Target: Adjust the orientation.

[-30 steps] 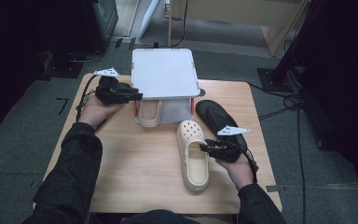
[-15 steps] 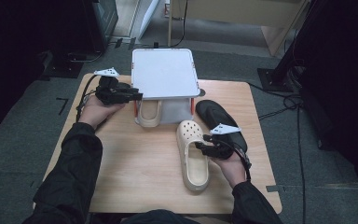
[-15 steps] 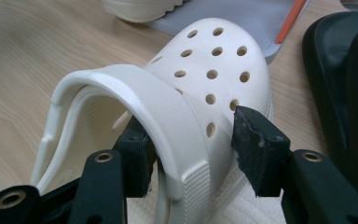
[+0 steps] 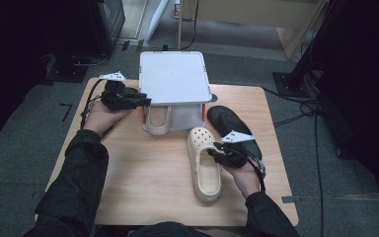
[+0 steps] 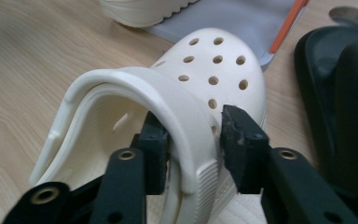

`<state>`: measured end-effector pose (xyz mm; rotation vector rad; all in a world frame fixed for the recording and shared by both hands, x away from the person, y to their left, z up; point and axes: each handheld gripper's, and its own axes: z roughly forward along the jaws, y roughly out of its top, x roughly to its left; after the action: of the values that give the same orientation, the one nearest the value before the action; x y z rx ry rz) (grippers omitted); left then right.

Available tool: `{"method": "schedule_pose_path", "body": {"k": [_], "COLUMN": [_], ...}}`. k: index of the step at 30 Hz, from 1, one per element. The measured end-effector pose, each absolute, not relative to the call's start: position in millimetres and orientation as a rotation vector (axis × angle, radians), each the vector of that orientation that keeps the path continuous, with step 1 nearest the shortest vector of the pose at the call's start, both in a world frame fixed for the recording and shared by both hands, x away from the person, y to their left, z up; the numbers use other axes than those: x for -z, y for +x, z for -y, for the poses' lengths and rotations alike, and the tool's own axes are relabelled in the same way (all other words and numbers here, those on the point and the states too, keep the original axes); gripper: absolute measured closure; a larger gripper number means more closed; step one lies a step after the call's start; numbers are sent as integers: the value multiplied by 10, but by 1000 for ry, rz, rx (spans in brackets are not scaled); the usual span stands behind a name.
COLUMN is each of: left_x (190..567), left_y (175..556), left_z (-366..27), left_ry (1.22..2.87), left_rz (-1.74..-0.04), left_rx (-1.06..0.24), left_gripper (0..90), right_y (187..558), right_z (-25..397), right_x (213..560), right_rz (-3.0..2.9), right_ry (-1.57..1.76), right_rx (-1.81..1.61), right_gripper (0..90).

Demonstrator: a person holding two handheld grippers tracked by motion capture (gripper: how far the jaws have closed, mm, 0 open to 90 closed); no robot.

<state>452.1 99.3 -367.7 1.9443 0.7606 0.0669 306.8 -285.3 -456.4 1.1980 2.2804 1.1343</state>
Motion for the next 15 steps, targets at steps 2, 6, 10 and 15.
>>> {"method": "schedule_pose_path", "body": {"k": [2, 6, 10, 15], "left_x": [3677, 3675, 3676, 3679], "left_y": [4521, 4519, 4521, 4525], "left_z": [-992, -991, -993, -995], "left_ry": [1944, 1946, 1945, 1940], "left_rz": [-761, -760, -762, -761], "left_rx": [-67, -68, -66, -62], "left_gripper": [608, 607, 607, 608], "right_y": [3057, 3034, 3034, 3055], "right_z": [2828, 2784, 2792, 2846], "right_x": [4548, 4536, 4525, 4495], "right_rz": [-2271, -2262, -2255, -2239], "right_ry": [1173, 1139, 1138, 1177], "right_rx": [-1115, -1077, -1080, -1126], "right_gripper": [685, 718, 730, 740]}}
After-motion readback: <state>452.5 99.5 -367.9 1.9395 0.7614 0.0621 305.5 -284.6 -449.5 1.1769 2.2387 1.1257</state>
